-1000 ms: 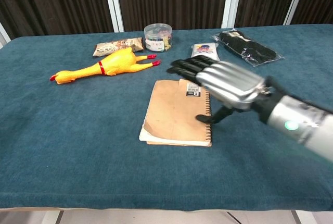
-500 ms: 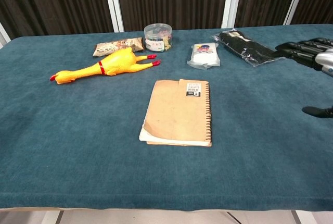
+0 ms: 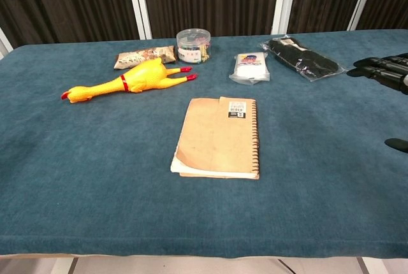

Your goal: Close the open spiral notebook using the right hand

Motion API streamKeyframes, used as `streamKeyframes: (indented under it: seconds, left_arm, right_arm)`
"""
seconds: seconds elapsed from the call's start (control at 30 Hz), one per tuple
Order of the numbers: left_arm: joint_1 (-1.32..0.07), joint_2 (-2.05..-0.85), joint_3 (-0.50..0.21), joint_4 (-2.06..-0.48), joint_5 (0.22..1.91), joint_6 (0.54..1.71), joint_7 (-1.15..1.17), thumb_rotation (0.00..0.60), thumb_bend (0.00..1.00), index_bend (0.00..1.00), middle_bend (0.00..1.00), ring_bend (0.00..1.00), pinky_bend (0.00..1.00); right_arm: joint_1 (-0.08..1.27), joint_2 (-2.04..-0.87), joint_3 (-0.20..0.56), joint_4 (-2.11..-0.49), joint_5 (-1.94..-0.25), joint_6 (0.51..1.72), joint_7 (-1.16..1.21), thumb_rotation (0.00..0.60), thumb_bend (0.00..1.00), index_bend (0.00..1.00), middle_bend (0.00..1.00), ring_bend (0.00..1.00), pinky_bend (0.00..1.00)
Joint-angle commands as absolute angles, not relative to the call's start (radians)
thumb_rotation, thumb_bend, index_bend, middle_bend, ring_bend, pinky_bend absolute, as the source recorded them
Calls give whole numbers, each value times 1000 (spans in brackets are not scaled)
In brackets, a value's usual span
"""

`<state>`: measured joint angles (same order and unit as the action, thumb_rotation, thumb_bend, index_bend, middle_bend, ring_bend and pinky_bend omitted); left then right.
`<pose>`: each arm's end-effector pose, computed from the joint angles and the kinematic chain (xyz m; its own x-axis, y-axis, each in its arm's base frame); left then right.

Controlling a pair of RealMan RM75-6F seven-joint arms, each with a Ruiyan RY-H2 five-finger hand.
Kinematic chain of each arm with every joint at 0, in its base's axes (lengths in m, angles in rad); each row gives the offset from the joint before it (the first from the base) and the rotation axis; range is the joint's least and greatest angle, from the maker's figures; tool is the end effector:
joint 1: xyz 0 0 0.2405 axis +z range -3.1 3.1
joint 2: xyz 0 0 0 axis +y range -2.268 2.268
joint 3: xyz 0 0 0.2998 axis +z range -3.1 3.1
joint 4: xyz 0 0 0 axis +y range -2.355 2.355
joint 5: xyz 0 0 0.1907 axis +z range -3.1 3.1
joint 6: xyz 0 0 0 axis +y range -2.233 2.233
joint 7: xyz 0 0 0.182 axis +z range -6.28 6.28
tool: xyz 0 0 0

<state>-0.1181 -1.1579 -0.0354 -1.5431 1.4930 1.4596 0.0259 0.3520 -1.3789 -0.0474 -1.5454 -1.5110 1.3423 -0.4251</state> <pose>-0.3499 0.2305 0.1820 0.4467 0.0250 0.8944 0.8946 -0.0289 -0.4460 -0.2772 -0.2784 0.0655 0.6372 -0.0556 0.7687 -0.7375 -0.3336 0.5872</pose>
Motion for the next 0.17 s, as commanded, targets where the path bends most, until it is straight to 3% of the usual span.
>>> streamKeyframes:
  seconds: [0.03, 0.17]
  left_arm:
    - [-116, -1156, -36, -1551, 1488, 1458, 35, 600, 640, 361, 362, 336, 507]
    - [-114, -1154, -35, -1555, 1488, 1460, 38, 600, 640, 361, 363, 336, 507]
  right_arm:
    - [343, -1369, -47, -1561, -1509, 1342, -434, 600, 195, 0, 0, 0, 49]
    - [340, -1361, -44, -1570, -1508, 1329, -434, 600, 195, 0, 0, 0, 52]
